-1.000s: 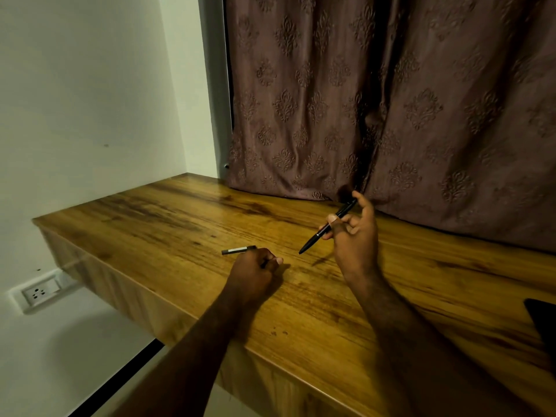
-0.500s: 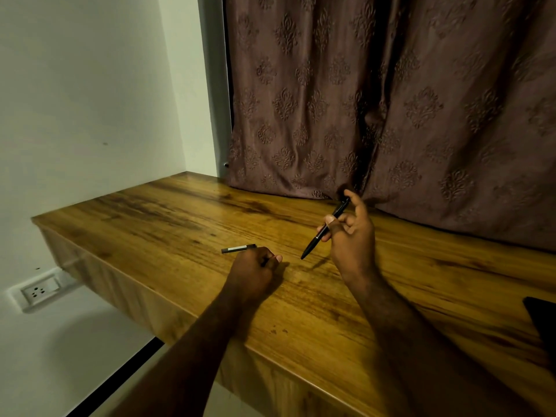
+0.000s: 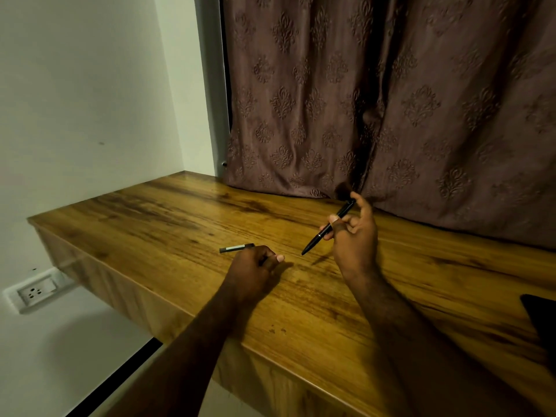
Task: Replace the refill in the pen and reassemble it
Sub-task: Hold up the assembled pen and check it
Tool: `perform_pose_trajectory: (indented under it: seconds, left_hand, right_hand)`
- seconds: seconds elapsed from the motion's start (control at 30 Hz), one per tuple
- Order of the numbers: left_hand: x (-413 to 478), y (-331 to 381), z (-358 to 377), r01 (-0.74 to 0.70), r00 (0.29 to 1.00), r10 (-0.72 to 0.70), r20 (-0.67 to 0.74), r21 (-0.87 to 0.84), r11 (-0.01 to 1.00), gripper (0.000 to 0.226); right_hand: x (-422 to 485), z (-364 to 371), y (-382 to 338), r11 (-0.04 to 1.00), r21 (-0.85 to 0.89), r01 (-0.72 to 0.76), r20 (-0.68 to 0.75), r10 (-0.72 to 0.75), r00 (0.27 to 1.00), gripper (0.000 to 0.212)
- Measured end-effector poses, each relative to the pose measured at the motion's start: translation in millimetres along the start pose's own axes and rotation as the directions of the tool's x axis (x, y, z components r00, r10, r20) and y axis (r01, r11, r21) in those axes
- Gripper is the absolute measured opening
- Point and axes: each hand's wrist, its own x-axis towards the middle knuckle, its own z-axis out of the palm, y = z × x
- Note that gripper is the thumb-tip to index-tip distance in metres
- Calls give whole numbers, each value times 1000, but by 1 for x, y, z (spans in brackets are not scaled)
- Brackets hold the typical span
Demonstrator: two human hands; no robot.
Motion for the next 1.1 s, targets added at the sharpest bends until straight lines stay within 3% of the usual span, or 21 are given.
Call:
perform_pose_trajectory:
  seconds: [0.47,1.1]
  left_hand:
    - [-3,6,-1,51,998,-44,41,-182,982,19]
    - [-13,24,-7,105,994,-94,49,-357,928,22]
  right_hand:
    - [1,1,-5,988,122,-96,7,96,995,58]
    - [-1,0,-4,991,93,-100,-24,103,994,58]
